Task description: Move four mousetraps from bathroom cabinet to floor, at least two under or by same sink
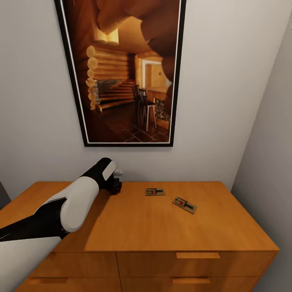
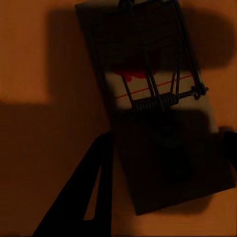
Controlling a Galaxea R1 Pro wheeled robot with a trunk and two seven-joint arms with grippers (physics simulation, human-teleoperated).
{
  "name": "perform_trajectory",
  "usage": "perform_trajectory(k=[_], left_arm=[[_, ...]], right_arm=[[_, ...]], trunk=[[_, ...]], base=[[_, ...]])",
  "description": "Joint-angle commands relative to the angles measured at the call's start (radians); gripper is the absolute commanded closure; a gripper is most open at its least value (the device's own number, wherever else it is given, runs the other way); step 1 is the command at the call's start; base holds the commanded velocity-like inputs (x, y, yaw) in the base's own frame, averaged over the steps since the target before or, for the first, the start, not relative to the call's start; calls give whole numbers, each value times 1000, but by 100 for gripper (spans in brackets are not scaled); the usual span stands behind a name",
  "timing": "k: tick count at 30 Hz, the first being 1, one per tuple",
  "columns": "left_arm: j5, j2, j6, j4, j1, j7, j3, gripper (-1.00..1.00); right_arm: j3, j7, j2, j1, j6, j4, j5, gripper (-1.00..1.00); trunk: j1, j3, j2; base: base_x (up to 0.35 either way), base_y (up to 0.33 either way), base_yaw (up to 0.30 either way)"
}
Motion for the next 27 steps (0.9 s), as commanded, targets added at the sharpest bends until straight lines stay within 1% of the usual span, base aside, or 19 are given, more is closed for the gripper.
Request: perform_trajectory(k=[1,27], left_arm=[[4,-1,4,35,0,5,8,100],[4,-1,4,35,3,5,8,100]], right_arm=[[7,7,0,0,-1,-1,-14,100],[7,6,0,0,-1,-1,-14,100]], trunk=[[0,1,0],[0,44,0]], base=[[0,0,0],[0,0,0]])
